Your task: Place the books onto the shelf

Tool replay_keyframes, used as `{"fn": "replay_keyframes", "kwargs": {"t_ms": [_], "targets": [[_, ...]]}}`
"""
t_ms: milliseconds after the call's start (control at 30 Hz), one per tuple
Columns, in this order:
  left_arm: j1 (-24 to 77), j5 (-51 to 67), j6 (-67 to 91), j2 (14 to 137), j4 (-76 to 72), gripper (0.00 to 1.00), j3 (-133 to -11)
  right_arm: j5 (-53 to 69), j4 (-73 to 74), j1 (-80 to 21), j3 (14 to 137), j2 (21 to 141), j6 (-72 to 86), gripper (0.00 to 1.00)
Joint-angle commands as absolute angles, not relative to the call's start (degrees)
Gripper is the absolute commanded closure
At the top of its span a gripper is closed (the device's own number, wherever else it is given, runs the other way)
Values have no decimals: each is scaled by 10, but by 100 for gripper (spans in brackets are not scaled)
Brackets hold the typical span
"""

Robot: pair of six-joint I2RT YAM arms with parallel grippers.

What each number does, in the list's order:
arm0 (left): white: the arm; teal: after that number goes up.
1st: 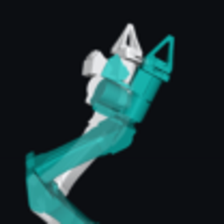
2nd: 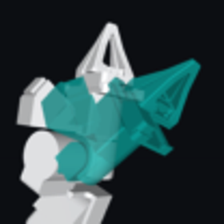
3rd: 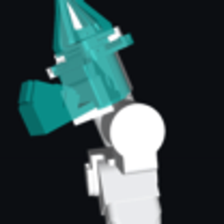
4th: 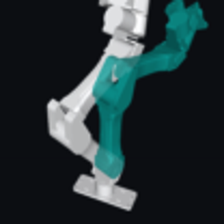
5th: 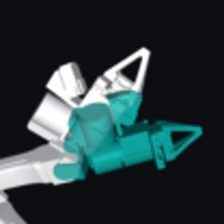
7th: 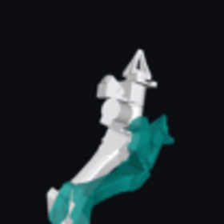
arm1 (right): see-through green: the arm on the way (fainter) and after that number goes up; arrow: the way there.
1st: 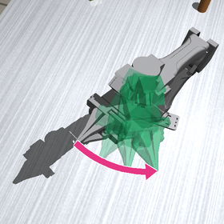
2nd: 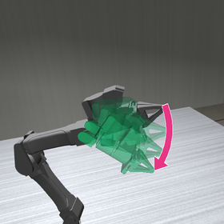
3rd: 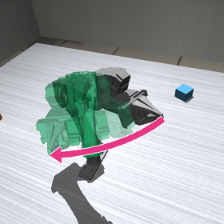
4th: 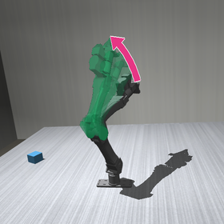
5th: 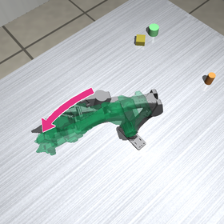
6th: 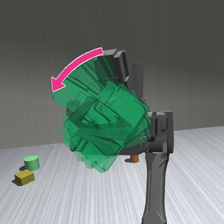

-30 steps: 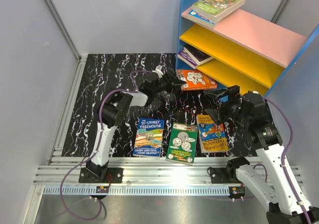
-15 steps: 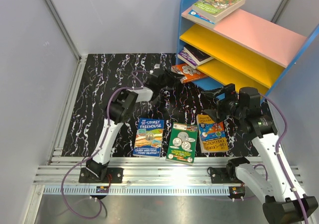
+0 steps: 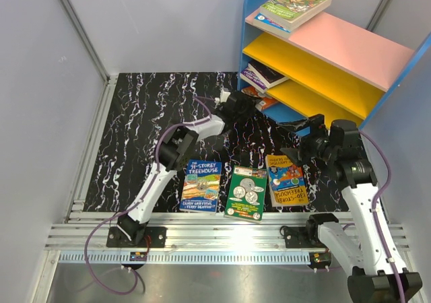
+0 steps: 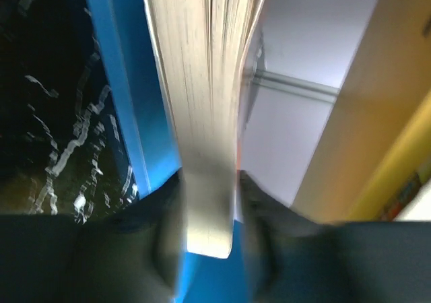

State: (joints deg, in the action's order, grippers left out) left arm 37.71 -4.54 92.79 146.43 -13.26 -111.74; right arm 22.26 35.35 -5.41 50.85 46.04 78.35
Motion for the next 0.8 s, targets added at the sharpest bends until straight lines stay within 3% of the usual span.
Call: {"fn": "replay_keyframes", "kwargs": {"t_ms": [0,33,400,633,767], "targets": [[358,-56,940,1486,-125,43,-1165,254,348,-36,511,453,766,0],[356,-36,937,1489,-125,2,-1169,258,342,-34,505,454,768,0],[314,37,864,1318,-20,1,-972,289,358,-21,514,481,730,0],[276,104,702,1195,45,1,-914,292,525,-20,584,612,515,0],[294,158,578,1125,125,1,-898,291,577,-21,530,670,445,0]]}}
